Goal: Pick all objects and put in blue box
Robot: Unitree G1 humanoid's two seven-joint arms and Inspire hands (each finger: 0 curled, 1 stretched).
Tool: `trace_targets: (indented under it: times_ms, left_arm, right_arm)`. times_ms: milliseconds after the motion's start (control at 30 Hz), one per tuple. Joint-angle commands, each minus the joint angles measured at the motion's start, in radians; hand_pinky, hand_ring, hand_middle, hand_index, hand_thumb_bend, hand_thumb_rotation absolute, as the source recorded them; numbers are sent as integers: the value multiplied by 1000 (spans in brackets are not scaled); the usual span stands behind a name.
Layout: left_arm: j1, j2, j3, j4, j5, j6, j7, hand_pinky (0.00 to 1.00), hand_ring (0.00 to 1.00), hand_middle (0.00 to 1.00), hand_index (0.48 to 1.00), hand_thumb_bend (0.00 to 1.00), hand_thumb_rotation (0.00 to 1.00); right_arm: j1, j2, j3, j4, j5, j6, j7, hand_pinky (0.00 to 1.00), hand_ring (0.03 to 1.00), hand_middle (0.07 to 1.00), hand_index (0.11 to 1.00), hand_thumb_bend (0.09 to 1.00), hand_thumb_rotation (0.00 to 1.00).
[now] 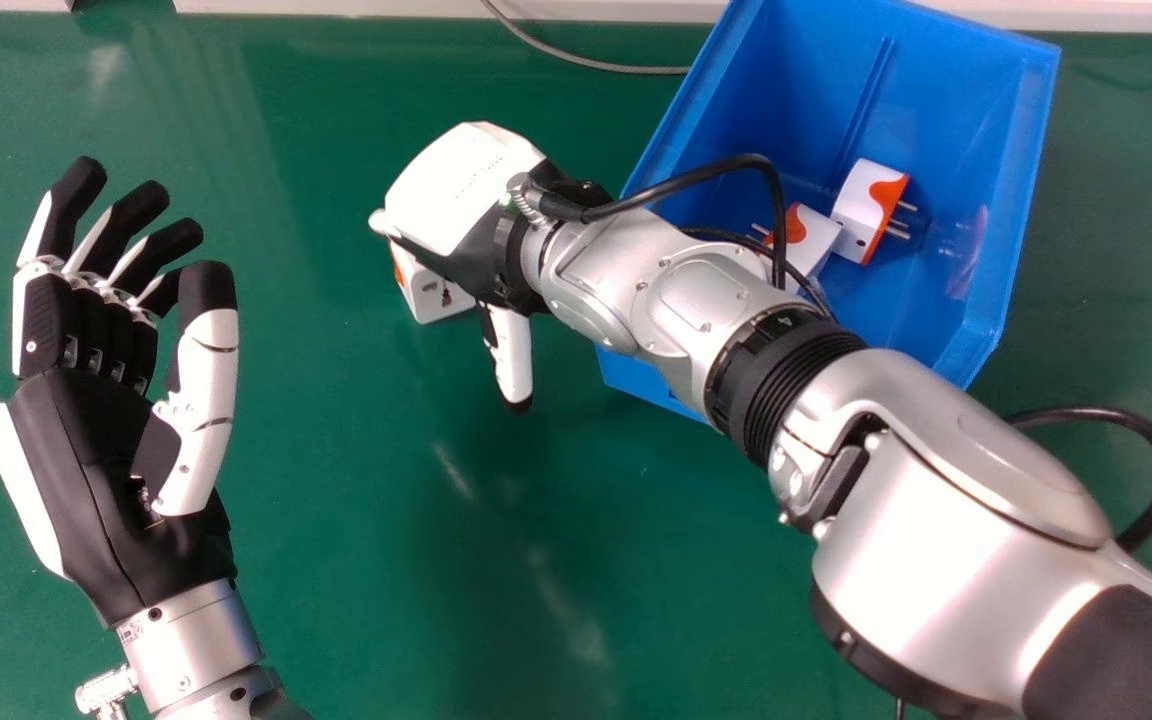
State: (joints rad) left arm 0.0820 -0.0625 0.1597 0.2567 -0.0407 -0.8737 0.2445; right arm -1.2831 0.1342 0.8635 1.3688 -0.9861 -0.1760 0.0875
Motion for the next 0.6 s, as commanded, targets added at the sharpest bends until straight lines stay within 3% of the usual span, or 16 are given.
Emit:
trace_targets:
  times_ms: [0, 200, 267, 400, 567]
  left_arm:
    - [3, -71, -17, -2, 2, -23, 7, 637, 689, 750, 805, 619, 396]
    - [0, -68, -17, 6, 12, -24, 13, 640, 693, 753, 806, 629, 408]
    - [-4, -66, -18, 11, 9, -25, 13, 641, 695, 755, 807, 633, 415]
    - [-17, -60, -18, 24, 17, -29, 21, 640, 697, 758, 809, 632, 420]
    - [-37, -50, -16, 38, 18, -30, 25, 634, 695, 760, 811, 629, 427]
  right_arm:
    - [21, -1, 19, -4, -8, -31, 14, 622, 808, 869, 883, 893, 285]
    - [50, 13, 51, -4, -16, -62, 21, 596, 788, 846, 844, 889, 285]
    - [55, 21, 59, -5, -17, -72, 28, 607, 804, 860, 836, 882, 280]
    - [60, 28, 73, -13, -16, -98, 37, 657, 832, 882, 831, 883, 281]
    - [64, 9, 99, -37, -25, -173, 25, 682, 833, 883, 820, 890, 284]
